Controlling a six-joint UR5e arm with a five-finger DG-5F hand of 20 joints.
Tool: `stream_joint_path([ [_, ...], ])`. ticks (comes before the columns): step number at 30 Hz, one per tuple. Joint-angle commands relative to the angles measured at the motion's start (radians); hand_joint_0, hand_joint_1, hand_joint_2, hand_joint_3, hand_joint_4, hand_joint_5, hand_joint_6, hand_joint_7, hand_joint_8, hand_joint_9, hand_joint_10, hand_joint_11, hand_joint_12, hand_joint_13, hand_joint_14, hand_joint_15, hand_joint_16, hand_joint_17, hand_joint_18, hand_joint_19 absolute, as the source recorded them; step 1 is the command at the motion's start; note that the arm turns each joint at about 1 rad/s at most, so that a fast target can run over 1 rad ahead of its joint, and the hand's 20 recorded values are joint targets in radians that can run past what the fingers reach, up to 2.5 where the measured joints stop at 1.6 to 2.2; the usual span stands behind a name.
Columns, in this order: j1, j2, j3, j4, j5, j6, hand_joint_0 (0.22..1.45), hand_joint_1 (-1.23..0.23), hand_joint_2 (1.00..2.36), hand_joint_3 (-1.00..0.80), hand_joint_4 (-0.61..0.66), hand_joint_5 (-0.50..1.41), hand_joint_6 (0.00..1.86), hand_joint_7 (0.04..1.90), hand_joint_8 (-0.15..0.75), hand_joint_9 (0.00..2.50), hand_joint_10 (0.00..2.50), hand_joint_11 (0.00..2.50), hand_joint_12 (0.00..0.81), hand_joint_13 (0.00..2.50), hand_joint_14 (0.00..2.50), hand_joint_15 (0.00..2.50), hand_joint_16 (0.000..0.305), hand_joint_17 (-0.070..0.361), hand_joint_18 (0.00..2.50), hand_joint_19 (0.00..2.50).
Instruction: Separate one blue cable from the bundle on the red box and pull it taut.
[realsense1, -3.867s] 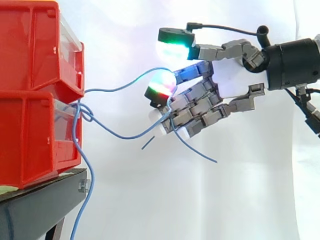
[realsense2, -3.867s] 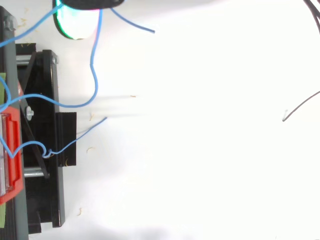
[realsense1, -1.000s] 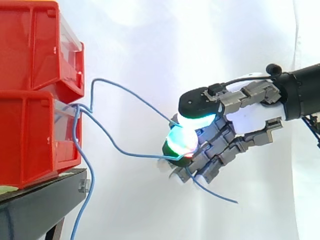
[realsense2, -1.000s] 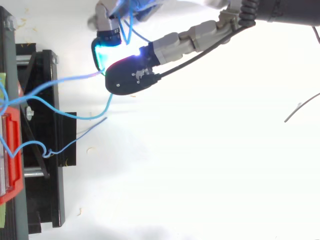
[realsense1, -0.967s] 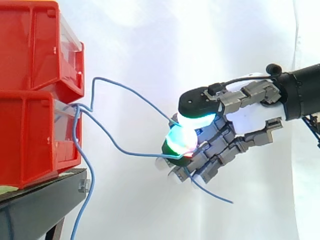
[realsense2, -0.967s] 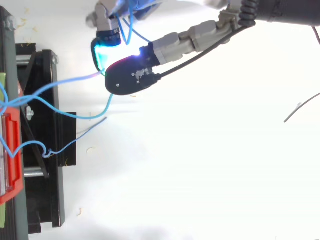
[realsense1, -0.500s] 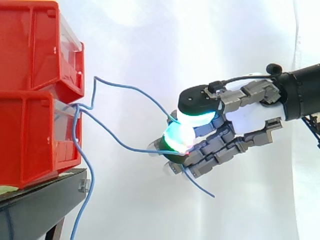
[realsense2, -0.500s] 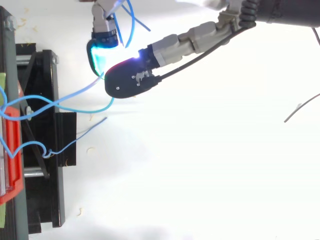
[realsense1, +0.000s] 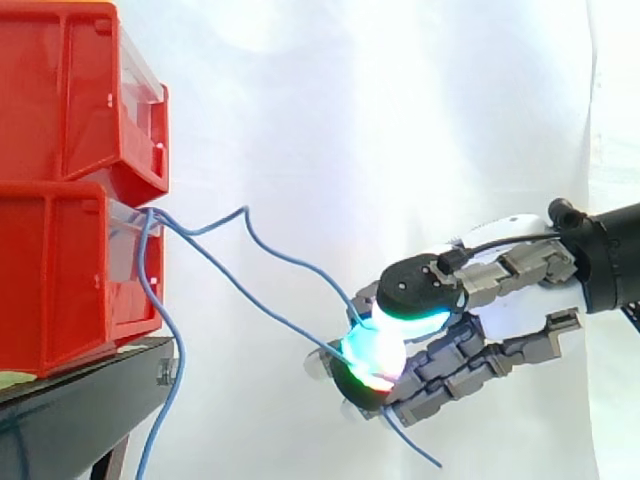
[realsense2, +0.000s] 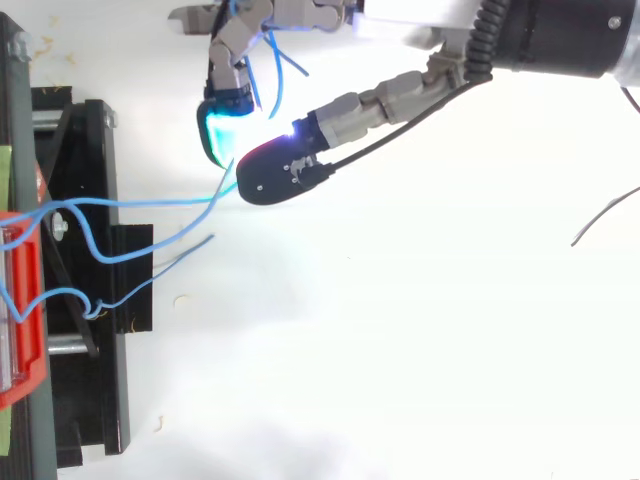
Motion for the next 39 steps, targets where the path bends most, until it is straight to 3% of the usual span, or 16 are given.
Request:
stream_joint_path([
  [1,-0.004,0.0,-0.007,0.005,-0.015,0.0,0.71,-0.96,1.01,-0.21,-0.44,-0.09,0.93,0.96,-0.064,0.0,0.0,0.0,0.431,0.06,0.0,0.0,0.082,0.185,0.0,0.0],
  [4,-0.006,0.001,-0.007,0.005,-0.022,0.0,0.72,-1.01,1.01,-0.22,-0.44,-0.08,0.89,1.1,-0.064,0.0,0.0,0.0,0.451,0.28,0.0,0.0,0.082,0.185,0.15,0.0],
  [7,-0.006,0.001,-0.007,0.007,-0.022,0.0,0.72,-1.0,1.01,-0.21,-0.43,-0.08,0.9,1.09,-0.064,0.0,0.0,0.0,0.445,0.4,0.0,0.0,0.08,0.179,0.2,0.0],
  [18,-0.006,0.0,-0.007,-0.004,-0.022,0.005,0.71,-1.0,1.01,-0.18,-0.4,-0.08,0.91,1.03,-0.019,0.0,0.0,0.0,0.372,0.28,0.0,0.0,0.056,0.125,0.13,0.1],
  [29,-0.013,0.012,-0.007,-0.046,-0.022,0.003,0.7,-0.99,1.01,-0.14,-0.36,-0.08,0.92,1.0,0.004,0.05,0.0,0.0,0.375,0.3,0.0,0.0,0.055,0.123,0.18,0.14],
  [39,-0.004,0.01,-0.013,-0.044,-0.02,-0.001,0.7,-0.98,1.01,-0.12,-0.35,-0.07,0.92,0.99,0.024,0.1,0.0,0.0,0.379,0.32,0.0,0.0,0.056,0.126,0.24,0.15],
])
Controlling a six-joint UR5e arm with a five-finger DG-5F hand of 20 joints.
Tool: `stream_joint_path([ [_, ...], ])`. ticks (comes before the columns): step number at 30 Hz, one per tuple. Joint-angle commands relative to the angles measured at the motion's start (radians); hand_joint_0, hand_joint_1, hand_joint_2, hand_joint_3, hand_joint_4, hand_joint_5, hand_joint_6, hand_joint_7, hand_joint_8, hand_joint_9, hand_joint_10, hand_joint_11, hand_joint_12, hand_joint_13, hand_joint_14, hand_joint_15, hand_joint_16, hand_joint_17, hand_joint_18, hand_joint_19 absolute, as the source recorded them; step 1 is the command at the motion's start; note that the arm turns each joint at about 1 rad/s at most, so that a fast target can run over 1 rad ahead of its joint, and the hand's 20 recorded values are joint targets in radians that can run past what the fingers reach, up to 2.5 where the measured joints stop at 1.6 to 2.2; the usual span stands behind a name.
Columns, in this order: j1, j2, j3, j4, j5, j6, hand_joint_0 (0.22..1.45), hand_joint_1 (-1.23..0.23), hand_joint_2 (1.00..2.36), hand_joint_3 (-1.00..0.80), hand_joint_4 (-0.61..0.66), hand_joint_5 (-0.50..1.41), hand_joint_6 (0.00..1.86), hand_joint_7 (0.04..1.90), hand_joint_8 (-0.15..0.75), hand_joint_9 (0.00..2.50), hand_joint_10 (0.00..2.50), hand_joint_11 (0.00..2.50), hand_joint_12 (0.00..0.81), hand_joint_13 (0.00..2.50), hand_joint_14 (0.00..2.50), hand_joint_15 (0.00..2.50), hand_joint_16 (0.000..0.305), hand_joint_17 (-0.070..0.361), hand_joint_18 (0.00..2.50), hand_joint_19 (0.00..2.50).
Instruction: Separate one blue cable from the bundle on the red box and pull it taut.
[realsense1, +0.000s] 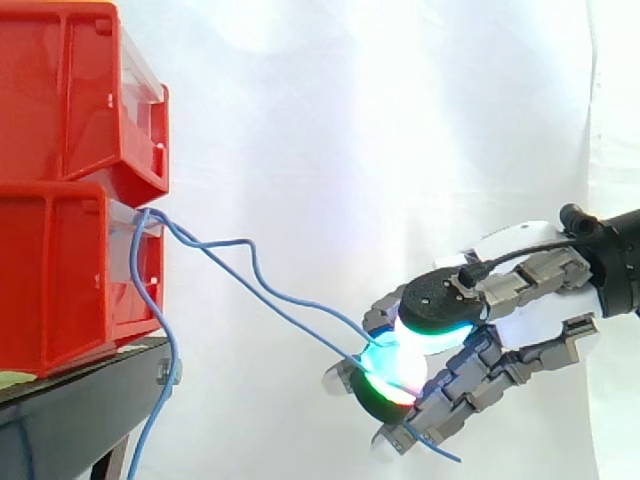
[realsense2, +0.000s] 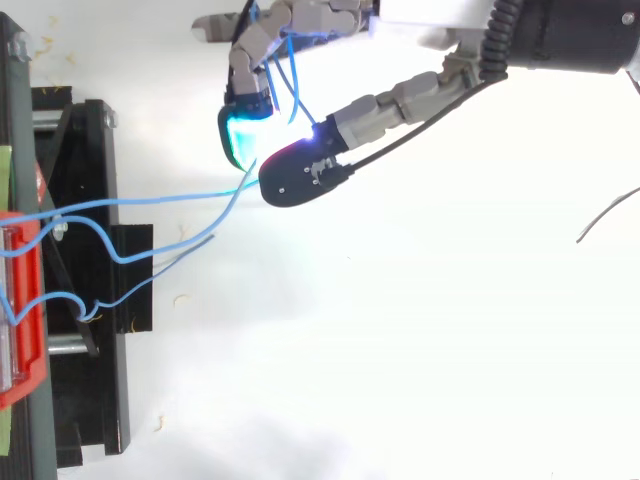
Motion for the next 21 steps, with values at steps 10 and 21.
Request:
stream_joint_path([
  [10,0.002,-0.001,-0.004,0.049,-0.001,-0.003,0.71,-0.98,1.0,-0.12,-0.35,-0.07,0.92,0.99,0.026,0.12,0.0,0.0,0.377,0.33,0.0,0.0,0.055,0.125,0.24,0.16],
  [21,0.002,0.0,-0.011,0.085,-0.001,-0.005,0.71,-0.99,1.0,-0.11,-0.34,-0.07,0.92,1.0,0.029,0.13,0.0,0.0,0.375,0.34,0.0,0.01,0.055,0.125,0.25,0.16],
])
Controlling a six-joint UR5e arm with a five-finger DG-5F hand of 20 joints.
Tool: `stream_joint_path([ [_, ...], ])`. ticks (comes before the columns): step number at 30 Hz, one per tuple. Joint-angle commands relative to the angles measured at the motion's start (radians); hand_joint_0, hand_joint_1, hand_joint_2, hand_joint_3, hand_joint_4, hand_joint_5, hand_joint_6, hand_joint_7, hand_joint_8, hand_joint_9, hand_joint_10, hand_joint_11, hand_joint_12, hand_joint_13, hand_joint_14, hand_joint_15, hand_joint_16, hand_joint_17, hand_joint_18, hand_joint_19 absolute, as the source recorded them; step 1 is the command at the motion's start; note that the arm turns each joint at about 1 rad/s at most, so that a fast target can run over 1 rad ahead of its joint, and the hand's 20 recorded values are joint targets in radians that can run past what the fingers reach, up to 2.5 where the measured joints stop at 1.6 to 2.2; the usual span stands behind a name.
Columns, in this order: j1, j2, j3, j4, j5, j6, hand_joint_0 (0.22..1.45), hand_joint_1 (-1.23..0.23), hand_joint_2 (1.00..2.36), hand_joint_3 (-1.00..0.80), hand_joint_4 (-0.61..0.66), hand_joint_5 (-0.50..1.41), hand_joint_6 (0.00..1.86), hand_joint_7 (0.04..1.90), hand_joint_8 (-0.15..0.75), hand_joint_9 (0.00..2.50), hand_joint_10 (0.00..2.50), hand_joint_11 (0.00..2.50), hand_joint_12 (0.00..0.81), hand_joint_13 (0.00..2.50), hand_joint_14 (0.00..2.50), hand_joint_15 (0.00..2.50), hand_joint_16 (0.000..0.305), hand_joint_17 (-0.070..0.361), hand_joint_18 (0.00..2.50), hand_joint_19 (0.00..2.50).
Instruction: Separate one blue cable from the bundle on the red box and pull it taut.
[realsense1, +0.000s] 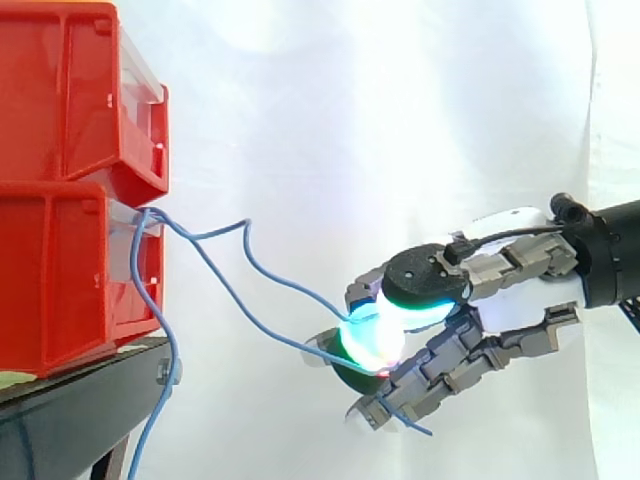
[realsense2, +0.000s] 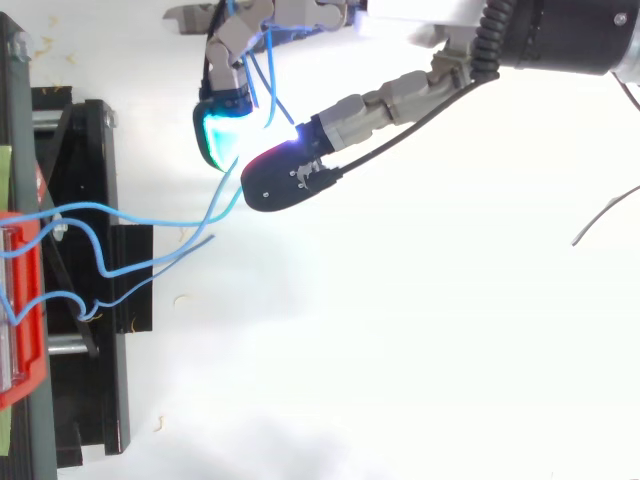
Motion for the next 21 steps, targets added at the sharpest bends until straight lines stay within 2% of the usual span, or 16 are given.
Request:
stream_joint_path([
  [1,0.0,0.0,-0.015,0.004,0.0,0.0,0.71,-0.99,1.0,-0.11,-0.34,-0.07,0.92,0.99,0.03,0.14,0.0,0.0,0.374,0.34,0.0,0.01,0.055,0.125,0.25,0.16],
  [3,0.0,0.0,-0.042,0.004,0.0,0.0,0.71,-0.99,1.0,-0.12,-0.34,-0.07,0.92,0.99,0.03,0.14,0.0,0.0,0.374,0.34,0.0,0.01,0.055,0.125,0.25,0.17],
  [4,0.0,0.0,-0.077,0.004,0.0,0.0,0.71,-0.99,1.0,-0.11,-0.34,-0.07,0.92,0.99,0.031,0.14,0.0,0.0,0.374,0.34,0.0,0.01,0.055,0.125,0.26,0.17],
  [6,0.0,0.0,-0.117,0.006,0.0,0.0,0.71,-0.99,1.0,-0.11,-0.35,-0.07,0.92,0.99,0.031,0.14,0.0,0.0,0.373,0.34,0.0,0.01,0.055,0.125,0.26,0.17],
  [7,0.0,0.0,-0.15,0.007,0.0,0.0,0.71,-0.99,1.0,-0.11,-0.35,-0.07,0.92,0.99,0.032,0.15,0.0,0.0,0.374,0.34,0.0,0.01,0.055,0.125,0.26,0.17],
  [9,0.0,0.0,-0.262,0.018,0.0,0.0,0.71,-0.99,1.0,-0.11,-0.34,-0.07,0.92,0.99,0.032,0.15,0.0,0.0,0.374,0.35,0.0,0.02,0.055,0.125,0.26,0.17],
  [10,0.0,0.0,-0.288,0.024,0.0,0.0,0.71,-0.99,1.0,-0.11,-0.34,-0.07,0.92,0.99,0.033,0.15,0.0,0.0,0.374,0.35,0.0,0.01,0.056,0.125,0.26,0.17],
  [11,0.0,0.0,-0.381,0.047,0.0,0.0,0.71,-0.99,1.0,-0.11,-0.34,-0.07,0.92,0.99,0.034,0.15,0.0,0.0,0.373,0.35,0.0,0.02,0.055,0.125,0.26,0.17],
  [12,0.0,0.0,-0.443,0.072,0.0,0.0,0.71,-0.99,1.0,-0.11,-0.34,-0.07,0.92,0.99,0.034,0.15,0.0,0.0,0.373,0.35,0.0,0.01,0.055,0.125,0.26,0.17],
  [14,0.0,0.0,-0.482,0.096,0.0,0.0,0.71,-0.99,1.0,-0.11,-0.34,-0.07,0.92,0.99,0.034,0.15,0.0,0.0,0.373,0.35,0.0,0.01,0.055,0.124,0.26,0.17],
  [15,0.0,0.0,-0.513,0.132,0.0,0.0,0.71,-0.99,1.0,-0.11,-0.34,-0.07,0.92,0.99,0.033,0.16,0.0,0.0,0.373,0.35,0.0,0.0,0.055,0.124,0.26,0.17],
  [16,-0.003,0.0,-0.524,0.162,0.001,0.0,0.71,-0.99,1.0,-0.11,-0.34,-0.07,0.92,0.99,0.034,0.16,0.0,0.0,0.373,0.34,0.0,0.01,0.055,0.124,0.27,0.17],
  [18,-0.006,0.0,-0.524,0.176,-0.005,0.004,0.71,-0.99,1.0,-0.11,-0.34,-0.07,0.92,0.99,0.034,0.16,0.0,0.0,0.372,0.34,0.0,0.01,0.055,0.124,0.27,0.17],
  [21,-0.04,0.0,-0.463,0.228,0.001,0.0,0.71,-0.99,1.0,-0.11,-0.34,-0.07,0.92,0.99,0.034,0.16,0.0,0.0,0.372,0.34,0.0,0.01,0.055,0.124,0.27,0.17],
])
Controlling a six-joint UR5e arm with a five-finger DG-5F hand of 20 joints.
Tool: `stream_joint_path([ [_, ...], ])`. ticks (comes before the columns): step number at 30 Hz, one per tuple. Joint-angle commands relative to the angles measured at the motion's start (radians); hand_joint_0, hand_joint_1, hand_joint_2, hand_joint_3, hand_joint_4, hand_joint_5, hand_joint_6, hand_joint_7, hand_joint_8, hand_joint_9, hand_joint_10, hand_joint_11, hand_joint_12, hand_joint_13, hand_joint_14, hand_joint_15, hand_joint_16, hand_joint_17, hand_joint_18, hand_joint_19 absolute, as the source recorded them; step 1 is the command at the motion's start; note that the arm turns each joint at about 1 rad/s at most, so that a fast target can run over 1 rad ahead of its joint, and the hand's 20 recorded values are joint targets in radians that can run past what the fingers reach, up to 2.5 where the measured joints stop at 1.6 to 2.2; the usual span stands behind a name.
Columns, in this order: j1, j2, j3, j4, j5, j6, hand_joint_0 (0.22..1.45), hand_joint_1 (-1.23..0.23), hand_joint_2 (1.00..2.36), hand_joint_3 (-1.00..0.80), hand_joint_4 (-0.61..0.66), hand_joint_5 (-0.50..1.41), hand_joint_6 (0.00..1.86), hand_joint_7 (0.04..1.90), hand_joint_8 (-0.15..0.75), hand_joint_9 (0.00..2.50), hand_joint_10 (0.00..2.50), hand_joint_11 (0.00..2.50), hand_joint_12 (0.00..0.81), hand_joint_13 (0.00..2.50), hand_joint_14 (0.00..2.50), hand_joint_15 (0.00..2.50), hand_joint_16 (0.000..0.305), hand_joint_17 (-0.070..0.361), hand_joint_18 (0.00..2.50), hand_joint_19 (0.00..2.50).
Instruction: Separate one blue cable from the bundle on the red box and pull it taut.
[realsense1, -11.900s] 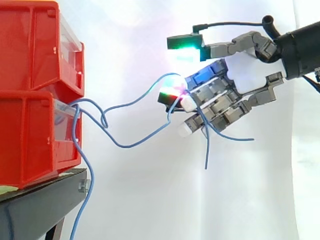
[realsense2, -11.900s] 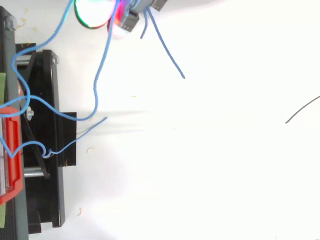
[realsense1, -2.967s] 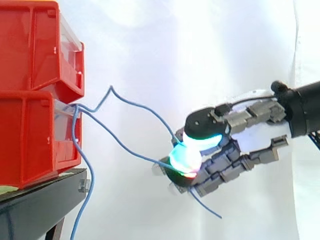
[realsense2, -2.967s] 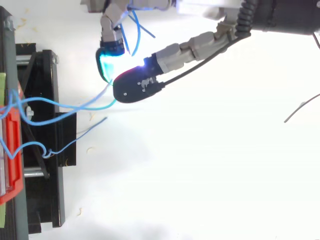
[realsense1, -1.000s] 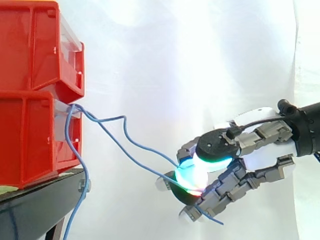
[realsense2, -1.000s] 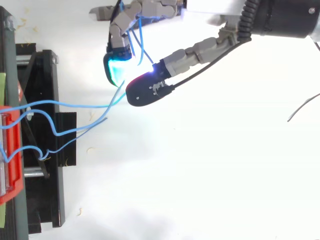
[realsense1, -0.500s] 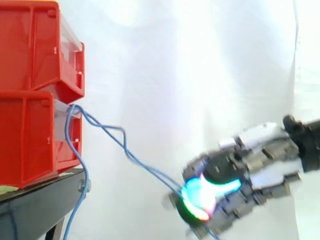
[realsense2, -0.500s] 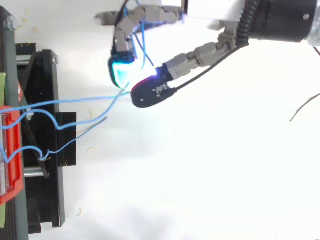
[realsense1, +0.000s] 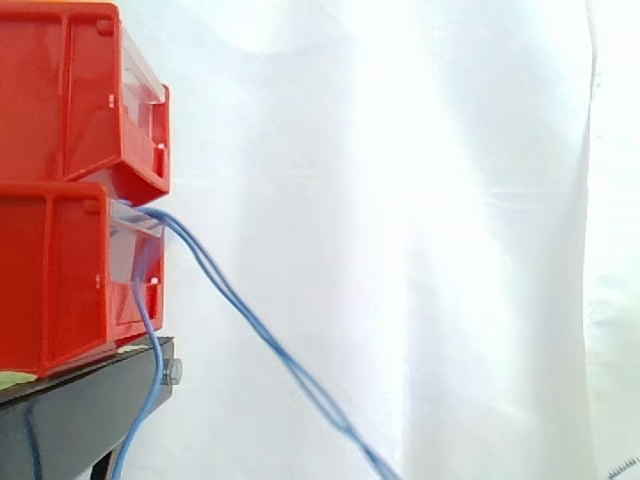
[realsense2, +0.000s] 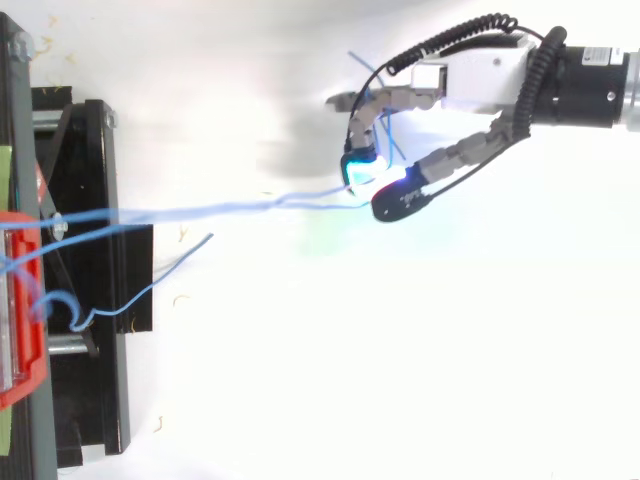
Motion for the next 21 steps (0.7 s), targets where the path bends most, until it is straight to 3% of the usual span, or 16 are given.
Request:
stream_joint_path([
  [1,-0.031,0.0,-0.007,0.079,0.002,-0.002,0.71,-0.99,1.0,-0.11,-0.34,-0.07,0.92,0.99,0.034,0.16,0.0,0.0,0.372,0.34,0.0,0.01,0.055,0.123,0.27,0.18],
  [3,-0.025,-0.001,0.055,0.133,0.001,-0.002,0.71,-0.99,1.0,-0.11,-0.34,-0.07,0.92,0.99,0.033,0.17,0.0,0.0,0.371,0.34,0.0,0.02,0.055,0.123,0.27,0.18],
  [7,-0.023,0.0,0.111,0.203,0.004,-0.002,0.71,-0.99,1.0,-0.11,-0.35,-0.07,0.92,0.99,0.033,0.17,0.0,0.0,0.369,0.35,0.0,0.02,0.054,0.123,0.27,0.19],
  [12,-0.023,0.0,0.116,0.262,0.004,-0.002,0.71,-0.99,1.0,-0.11,-0.35,-0.07,0.92,0.99,0.033,0.18,0.0,0.0,0.362,0.35,0.0,0.03,0.054,0.121,0.27,0.19],
  [21,-0.023,0.0,0.116,0.26,0.004,-0.002,0.71,-0.99,1.0,-0.11,-0.35,-0.07,0.92,0.99,0.032,0.18,0.0,0.0,0.36,0.35,0.0,0.03,0.054,0.121,0.27,0.19],
])
